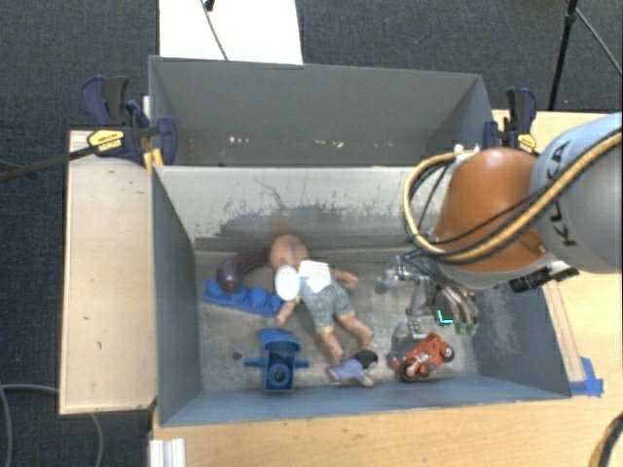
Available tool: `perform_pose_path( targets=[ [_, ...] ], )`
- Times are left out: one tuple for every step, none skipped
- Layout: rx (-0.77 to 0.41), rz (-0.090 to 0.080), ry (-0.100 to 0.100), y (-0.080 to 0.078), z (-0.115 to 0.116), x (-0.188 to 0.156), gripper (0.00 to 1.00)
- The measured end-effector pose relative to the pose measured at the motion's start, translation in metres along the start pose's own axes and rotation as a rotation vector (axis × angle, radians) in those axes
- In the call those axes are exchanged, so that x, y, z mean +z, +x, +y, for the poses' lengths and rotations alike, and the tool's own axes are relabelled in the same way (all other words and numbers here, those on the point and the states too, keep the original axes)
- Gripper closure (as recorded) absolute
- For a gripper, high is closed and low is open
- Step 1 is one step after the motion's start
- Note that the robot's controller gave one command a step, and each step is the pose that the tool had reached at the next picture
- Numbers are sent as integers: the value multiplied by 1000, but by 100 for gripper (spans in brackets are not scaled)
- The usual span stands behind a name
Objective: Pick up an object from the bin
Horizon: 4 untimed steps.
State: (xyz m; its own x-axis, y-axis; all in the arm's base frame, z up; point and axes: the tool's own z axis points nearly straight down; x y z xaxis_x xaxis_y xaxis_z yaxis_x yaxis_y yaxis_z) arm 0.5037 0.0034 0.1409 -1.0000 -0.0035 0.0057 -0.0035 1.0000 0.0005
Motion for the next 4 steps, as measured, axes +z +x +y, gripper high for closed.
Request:
perform_pose_path(
  targets=[
    [0,-8,0,-2,0,-4,0],
    [-298,-14,2,11,-29,44,0],
    [-429,-6,1,19,-41,48,0],
    [-665,-10,3,13,-44,36,0]
  ],
)
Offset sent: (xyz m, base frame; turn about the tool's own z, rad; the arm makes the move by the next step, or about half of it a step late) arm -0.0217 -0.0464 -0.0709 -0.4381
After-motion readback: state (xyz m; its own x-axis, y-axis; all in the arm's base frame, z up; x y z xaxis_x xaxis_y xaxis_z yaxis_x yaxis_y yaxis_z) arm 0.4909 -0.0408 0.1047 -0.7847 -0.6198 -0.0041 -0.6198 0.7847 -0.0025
